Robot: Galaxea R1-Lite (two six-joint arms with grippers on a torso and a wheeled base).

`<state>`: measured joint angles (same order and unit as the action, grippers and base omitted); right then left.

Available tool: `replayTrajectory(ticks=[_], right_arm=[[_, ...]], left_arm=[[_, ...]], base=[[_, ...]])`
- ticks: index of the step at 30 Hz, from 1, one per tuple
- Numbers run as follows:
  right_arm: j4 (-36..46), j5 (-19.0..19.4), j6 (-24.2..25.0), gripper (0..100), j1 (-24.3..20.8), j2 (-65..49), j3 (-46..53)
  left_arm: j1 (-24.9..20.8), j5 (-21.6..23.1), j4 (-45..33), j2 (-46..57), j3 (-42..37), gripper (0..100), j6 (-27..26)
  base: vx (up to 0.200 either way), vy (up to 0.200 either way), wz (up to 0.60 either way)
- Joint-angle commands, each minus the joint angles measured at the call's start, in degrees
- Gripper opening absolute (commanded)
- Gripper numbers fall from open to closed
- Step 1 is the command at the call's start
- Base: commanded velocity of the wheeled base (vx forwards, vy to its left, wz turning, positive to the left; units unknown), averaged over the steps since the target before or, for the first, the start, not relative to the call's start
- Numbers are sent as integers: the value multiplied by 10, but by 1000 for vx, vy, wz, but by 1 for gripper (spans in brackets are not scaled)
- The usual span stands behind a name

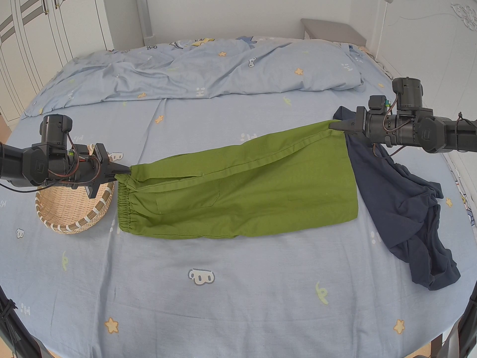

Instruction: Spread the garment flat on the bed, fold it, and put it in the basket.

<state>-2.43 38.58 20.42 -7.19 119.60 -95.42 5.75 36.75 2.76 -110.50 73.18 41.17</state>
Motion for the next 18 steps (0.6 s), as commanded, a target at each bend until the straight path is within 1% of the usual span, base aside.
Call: replayTrajectory(ticks=[1,6,11,18], right_arm=[[6,0,1,0,-5,33,-30],[14,0,1,0,-3,44,-48],[12,0,0,0,4,47,-51],[15,0,0,0,4,55,-72]], left_arm=[[2,0,-4,-4,-7,0,0],[3,-1,-5,-4,-13,0,0],[2,-22,0,-19,-8,0,0],[4,-24,0,-20,-7,0,-1]], base=[[0,0,0],[0,0,0],[0,0,0],[0,0,0]])
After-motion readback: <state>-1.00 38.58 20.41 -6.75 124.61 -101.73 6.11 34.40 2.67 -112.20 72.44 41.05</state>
